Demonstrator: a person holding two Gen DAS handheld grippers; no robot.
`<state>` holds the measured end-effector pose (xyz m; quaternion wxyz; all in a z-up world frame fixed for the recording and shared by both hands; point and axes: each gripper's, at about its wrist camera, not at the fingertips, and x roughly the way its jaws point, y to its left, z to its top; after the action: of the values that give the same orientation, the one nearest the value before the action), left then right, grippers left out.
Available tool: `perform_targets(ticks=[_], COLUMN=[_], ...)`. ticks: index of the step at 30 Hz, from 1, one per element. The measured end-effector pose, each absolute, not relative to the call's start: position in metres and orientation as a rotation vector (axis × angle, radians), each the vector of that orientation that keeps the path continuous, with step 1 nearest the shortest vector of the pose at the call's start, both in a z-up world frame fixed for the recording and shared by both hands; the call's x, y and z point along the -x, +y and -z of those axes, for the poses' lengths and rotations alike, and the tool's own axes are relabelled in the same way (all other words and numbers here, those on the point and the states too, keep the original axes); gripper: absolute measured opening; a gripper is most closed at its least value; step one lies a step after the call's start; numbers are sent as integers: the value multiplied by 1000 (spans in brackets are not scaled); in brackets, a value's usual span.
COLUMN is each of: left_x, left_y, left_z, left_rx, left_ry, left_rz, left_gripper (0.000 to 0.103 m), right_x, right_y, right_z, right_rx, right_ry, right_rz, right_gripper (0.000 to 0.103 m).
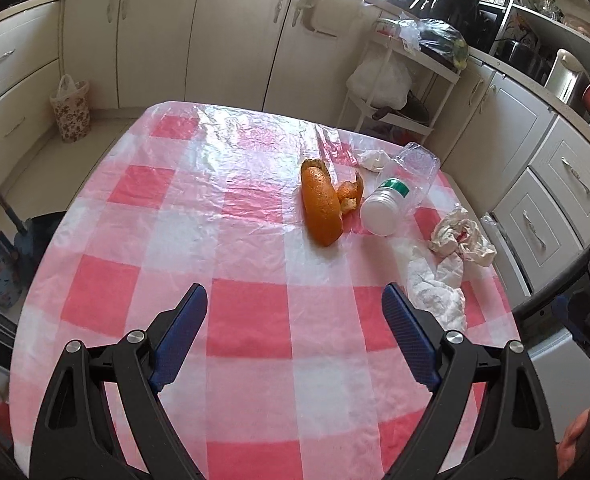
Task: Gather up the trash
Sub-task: 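Grasp the large orange peel with the left tool while the right tool grasps a white tissue, then carry the peel and tissue to the yellow bin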
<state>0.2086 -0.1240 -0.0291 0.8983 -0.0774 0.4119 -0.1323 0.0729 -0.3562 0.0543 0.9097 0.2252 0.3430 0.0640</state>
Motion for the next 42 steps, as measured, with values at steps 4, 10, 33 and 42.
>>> perform_targets(ticks=[4, 10, 33, 42], left_x=[-247, -291, -248, -183], left_y=[-145, -158, -110, -90], left_z=[44, 52, 48, 22], left_rx=[118, 104, 153, 197], left_ry=[876, 886, 921, 874], left_rz=[275, 248, 304, 315], left_gripper=[85, 85, 17, 17], right_x=[-89, -127, -126, -91], right_y=[-358, -351, -304, -314], right_z=[-43, -18, -3, -43], right_rx=[-442, -372, -227, -306], right_ry=[764, 884, 985, 830], right_rz=[-128, -114, -266, -304], right_gripper=[75, 75, 12, 11])
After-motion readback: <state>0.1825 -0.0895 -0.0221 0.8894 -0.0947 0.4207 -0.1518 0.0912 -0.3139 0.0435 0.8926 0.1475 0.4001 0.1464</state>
